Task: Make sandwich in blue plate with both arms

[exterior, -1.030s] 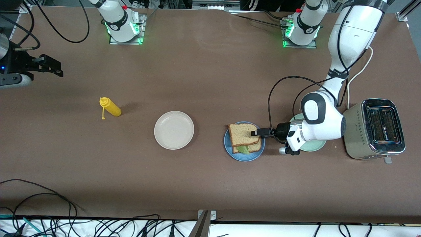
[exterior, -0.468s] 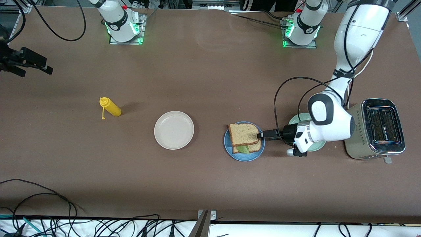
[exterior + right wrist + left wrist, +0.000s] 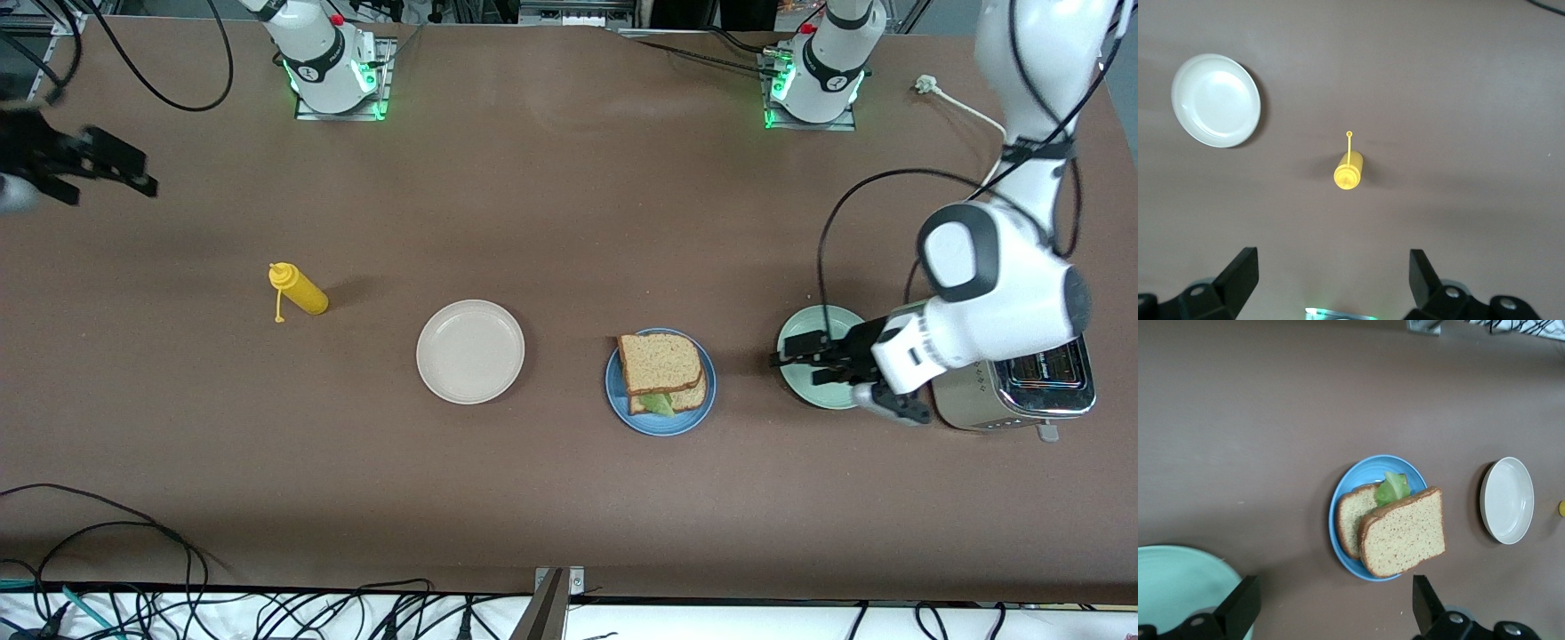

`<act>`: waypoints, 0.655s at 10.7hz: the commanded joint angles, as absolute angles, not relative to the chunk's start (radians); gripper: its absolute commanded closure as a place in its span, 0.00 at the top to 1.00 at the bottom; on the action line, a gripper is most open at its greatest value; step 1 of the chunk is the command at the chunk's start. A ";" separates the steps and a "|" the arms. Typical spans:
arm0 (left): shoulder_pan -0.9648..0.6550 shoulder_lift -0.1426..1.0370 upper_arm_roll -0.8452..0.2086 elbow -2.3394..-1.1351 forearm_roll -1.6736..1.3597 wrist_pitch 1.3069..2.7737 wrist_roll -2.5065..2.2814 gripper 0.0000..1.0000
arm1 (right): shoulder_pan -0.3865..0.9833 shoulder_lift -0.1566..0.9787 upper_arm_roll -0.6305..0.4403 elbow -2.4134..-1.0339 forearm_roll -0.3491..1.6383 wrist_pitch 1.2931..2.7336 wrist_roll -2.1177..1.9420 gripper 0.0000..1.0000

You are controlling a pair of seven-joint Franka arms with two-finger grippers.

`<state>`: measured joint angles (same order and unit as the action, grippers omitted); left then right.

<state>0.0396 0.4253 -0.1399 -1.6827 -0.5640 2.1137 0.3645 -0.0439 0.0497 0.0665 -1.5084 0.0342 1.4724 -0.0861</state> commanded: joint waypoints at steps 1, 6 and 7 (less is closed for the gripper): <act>0.127 0.183 -0.137 -1.824 -0.493 2.108 0.376 1.00 | -0.006 0.110 0.089 -1.482 -0.003 1.488 -0.016 1.00; 0.137 -0.055 -0.110 -1.905 -0.294 1.990 0.368 1.00 | 0.032 0.123 0.089 -1.482 -0.012 1.486 -0.015 1.00; 0.138 -0.092 -0.109 -1.905 -0.255 1.949 0.341 1.00 | 0.040 0.121 0.089 -1.483 -0.014 1.476 -0.015 1.00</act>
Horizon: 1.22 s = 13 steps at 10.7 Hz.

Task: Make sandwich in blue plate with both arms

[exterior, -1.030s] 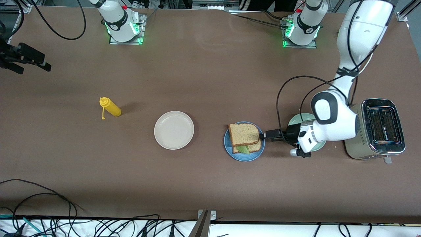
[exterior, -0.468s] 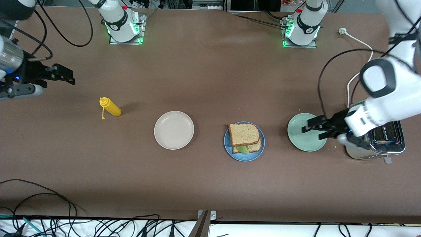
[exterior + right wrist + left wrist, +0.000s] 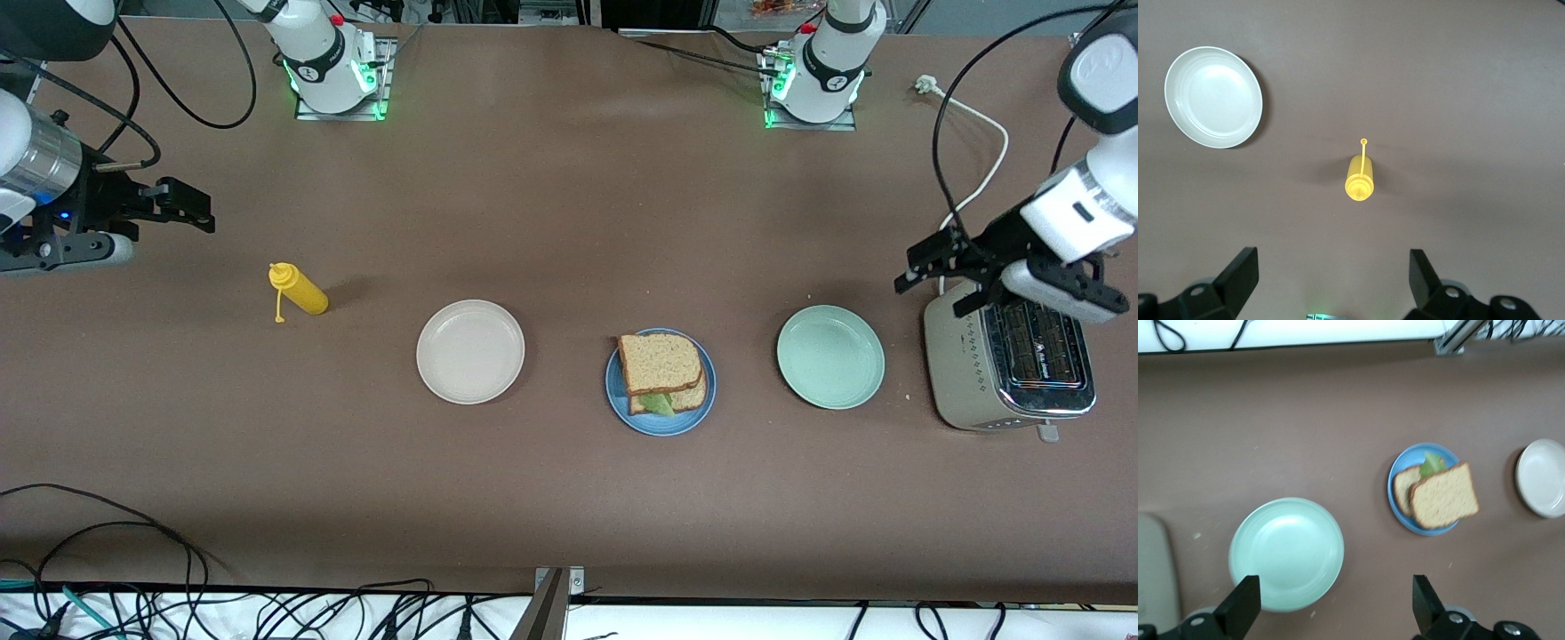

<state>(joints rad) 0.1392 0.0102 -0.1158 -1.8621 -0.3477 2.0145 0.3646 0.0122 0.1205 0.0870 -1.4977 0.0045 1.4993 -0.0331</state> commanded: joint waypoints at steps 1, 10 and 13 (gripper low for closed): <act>0.132 -0.122 -0.098 -1.896 -0.203 1.895 0.289 1.00 | 0.040 0.120 0.089 -1.483 -0.014 1.476 -0.017 1.00; 0.067 -0.154 -0.109 -1.611 0.049 1.399 0.017 1.00 | 0.051 0.121 0.086 -1.483 -0.017 1.453 -0.020 1.00; 0.069 -0.106 -0.095 -1.522 0.049 1.344 0.018 1.00 | 0.051 0.121 0.086 -1.485 -0.020 1.453 -0.018 1.00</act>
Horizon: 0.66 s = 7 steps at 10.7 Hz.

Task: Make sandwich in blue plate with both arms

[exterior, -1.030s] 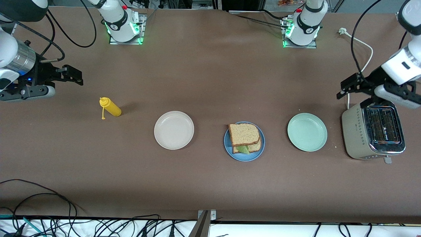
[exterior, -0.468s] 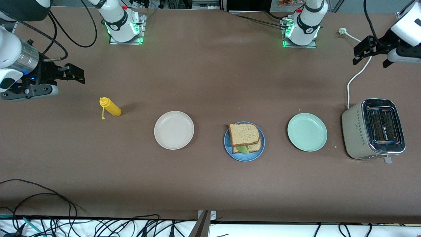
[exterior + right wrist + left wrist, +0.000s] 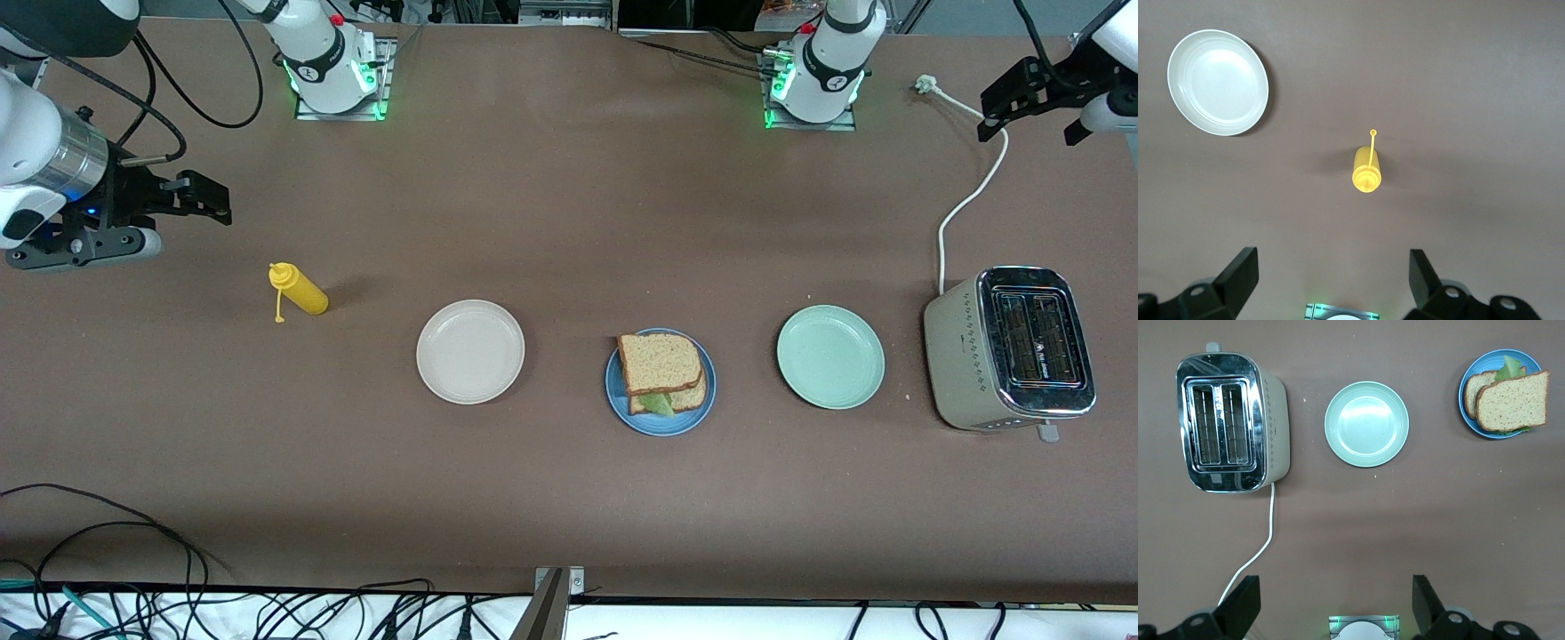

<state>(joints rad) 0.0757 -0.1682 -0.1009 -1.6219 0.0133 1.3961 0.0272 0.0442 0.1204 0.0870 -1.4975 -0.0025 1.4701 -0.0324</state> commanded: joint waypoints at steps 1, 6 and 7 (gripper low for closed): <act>0.072 -0.107 -0.097 -1.519 0.049 1.336 0.018 1.00 | 0.052 0.121 0.086 -1.485 -0.020 1.453 -0.018 1.00; 0.075 -0.080 -0.095 -1.505 0.048 1.322 0.018 1.00 | 0.055 0.126 0.087 -1.483 -0.071 1.463 -0.017 1.00; 0.074 -0.059 -0.092 -1.484 0.048 1.309 0.017 1.00 | 0.057 0.127 0.087 -1.483 -0.074 1.460 -0.017 1.00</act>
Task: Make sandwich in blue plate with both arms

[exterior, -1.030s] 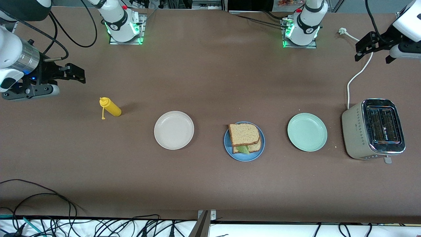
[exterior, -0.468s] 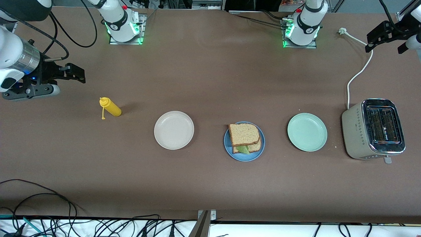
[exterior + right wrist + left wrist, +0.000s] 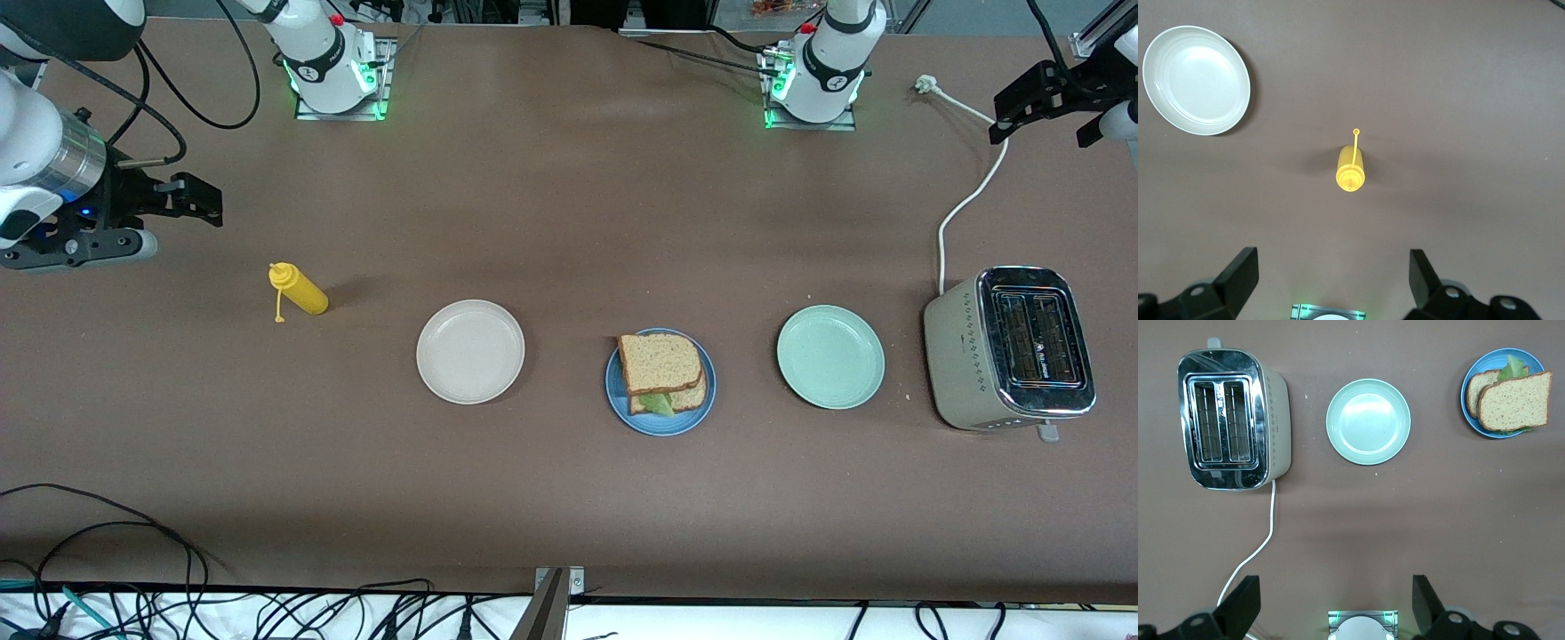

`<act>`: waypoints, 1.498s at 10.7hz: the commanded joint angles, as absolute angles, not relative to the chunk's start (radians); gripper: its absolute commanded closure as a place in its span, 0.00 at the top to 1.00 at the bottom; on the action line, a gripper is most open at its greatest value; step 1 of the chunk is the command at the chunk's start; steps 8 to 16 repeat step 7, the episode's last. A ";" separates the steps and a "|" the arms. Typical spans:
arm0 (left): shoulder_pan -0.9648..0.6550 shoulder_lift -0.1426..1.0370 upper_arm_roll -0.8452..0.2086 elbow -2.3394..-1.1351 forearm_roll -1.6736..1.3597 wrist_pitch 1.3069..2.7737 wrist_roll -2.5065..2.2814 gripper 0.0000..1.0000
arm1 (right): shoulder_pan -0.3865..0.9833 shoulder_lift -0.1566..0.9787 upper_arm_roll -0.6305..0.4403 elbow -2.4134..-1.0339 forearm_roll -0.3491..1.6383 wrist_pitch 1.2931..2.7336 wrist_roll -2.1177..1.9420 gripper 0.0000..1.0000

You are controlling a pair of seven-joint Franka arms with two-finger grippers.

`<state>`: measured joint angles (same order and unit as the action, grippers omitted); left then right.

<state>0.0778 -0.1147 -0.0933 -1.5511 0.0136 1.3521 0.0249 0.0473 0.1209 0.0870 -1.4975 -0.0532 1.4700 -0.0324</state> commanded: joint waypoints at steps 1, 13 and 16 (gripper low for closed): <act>0.068 -0.046 -0.074 -1.456 0.048 1.302 0.017 1.00 | 0.057 0.127 0.087 -1.483 -0.069 1.460 -0.017 1.00; 0.049 -0.043 -0.029 -1.456 0.037 1.301 0.017 1.00 | 0.055 0.132 0.087 -1.483 -0.063 1.459 -0.017 1.00; 0.049 -0.043 -0.029 -1.456 0.037 1.301 0.017 1.00 | 0.055 0.132 0.087 -1.483 -0.063 1.459 -0.017 1.00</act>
